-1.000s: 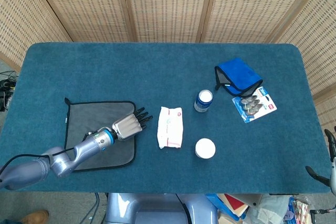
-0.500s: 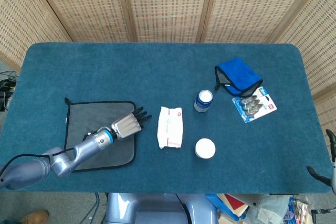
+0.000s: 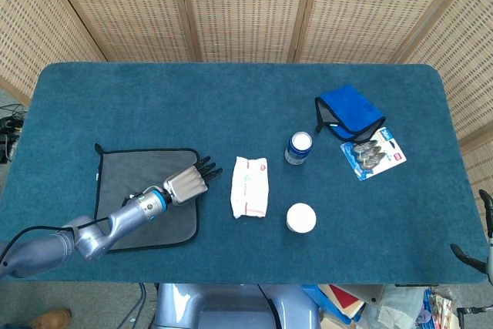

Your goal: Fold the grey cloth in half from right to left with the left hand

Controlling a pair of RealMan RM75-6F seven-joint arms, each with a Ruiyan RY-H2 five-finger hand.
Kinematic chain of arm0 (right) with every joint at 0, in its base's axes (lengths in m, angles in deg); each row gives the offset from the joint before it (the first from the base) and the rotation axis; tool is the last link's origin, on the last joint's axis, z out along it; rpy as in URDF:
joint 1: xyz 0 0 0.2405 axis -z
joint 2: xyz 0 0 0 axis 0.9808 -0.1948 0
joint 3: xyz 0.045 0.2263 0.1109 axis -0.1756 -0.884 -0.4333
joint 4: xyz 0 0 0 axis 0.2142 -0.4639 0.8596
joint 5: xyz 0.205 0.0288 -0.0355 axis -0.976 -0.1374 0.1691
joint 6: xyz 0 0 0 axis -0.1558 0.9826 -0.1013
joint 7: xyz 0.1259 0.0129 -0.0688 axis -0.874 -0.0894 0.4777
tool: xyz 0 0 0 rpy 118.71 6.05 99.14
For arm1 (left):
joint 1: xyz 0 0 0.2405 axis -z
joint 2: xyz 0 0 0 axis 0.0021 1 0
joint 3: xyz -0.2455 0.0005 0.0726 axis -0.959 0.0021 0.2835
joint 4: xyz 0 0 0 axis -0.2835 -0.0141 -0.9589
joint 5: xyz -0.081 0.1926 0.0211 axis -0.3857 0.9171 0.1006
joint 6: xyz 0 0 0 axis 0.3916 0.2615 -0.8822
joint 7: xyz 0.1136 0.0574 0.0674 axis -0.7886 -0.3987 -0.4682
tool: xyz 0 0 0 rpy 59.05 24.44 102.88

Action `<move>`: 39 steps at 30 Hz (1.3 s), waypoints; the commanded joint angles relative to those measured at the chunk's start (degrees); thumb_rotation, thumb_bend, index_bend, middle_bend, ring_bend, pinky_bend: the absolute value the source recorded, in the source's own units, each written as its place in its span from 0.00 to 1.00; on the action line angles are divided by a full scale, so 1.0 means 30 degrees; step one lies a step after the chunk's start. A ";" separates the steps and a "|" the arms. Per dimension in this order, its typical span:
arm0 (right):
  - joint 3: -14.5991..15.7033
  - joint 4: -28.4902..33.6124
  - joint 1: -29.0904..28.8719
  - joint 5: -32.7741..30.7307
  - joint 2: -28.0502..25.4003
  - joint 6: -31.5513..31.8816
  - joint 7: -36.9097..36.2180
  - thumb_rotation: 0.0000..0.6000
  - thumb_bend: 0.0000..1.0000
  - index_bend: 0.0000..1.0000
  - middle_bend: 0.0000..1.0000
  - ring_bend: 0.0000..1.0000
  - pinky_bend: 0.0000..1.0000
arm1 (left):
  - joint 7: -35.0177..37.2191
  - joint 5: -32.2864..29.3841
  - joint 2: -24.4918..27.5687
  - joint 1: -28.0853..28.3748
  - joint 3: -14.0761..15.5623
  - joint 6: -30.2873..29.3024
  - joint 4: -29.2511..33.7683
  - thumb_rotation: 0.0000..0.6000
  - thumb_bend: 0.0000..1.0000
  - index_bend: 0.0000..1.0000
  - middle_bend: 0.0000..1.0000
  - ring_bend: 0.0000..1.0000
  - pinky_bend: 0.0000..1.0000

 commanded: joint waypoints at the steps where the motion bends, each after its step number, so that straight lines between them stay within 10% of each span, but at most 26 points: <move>1: 0.0017 0.0013 -0.0003 0.0023 -0.0002 -0.0007 -0.0003 1.00 0.00 0.00 0.00 0.00 0.00 | -0.0056 -0.0034 -0.0009 0.0030 0.0053 -0.0033 -0.0029 1.00 0.38 0.52 0.00 0.00 0.00; 39: 0.0255 0.0132 0.0009 0.0327 0.0008 -0.0025 0.0076 1.00 0.00 0.00 0.00 0.00 0.00 | 0.1344 0.0968 0.1615 -0.0889 0.1391 -0.2639 0.0728 1.00 0.55 0.64 0.00 0.00 0.00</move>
